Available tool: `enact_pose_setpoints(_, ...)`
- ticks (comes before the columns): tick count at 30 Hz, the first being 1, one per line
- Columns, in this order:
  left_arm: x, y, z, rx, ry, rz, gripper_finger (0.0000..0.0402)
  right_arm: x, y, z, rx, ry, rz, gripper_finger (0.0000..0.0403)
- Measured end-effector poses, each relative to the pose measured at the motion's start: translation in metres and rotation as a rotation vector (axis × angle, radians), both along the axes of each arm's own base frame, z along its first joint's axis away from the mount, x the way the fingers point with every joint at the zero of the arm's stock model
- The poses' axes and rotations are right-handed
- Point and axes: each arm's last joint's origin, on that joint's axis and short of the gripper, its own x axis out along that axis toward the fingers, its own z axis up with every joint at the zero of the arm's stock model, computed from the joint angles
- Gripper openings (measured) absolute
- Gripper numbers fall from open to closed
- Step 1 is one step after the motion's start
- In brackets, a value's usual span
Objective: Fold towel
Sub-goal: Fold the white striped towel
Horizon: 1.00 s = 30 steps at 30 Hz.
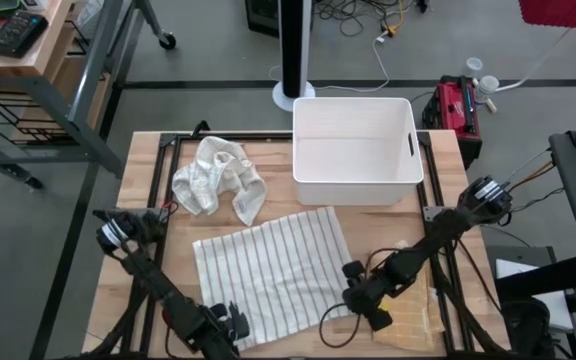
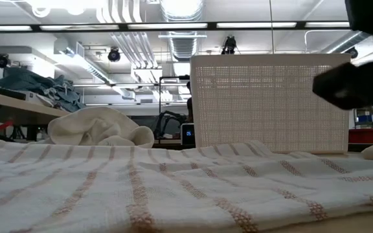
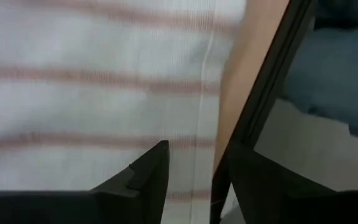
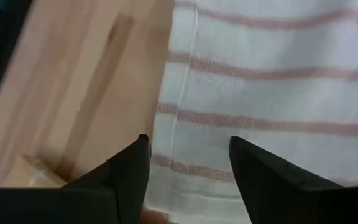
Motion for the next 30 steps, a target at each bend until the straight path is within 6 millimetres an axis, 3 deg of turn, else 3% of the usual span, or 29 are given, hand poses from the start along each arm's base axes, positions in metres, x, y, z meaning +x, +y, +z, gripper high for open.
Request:
enact_pose_setpoints(4, -0.008, -0.006, -0.005, 0.002, 0.019, 0.012, 0.0150, -0.001, 0.004, -0.011, -0.011, 0.041, -0.021, 0.0211)
enact_pose_setpoints(22, -0.017, -0.010, -0.023, 0.074, 0.082, 0.028, 0.0137, -0.002, 0.006, -0.013, -0.052, 0.019, -0.037, 0.0199)
enact_pose_setpoints(30, -0.018, -0.005, -0.026, 0.136, 0.087, 0.096, 0.0102, -0.001, 0.005, -0.013, -0.073, 0.002, -0.035, 0.0192)
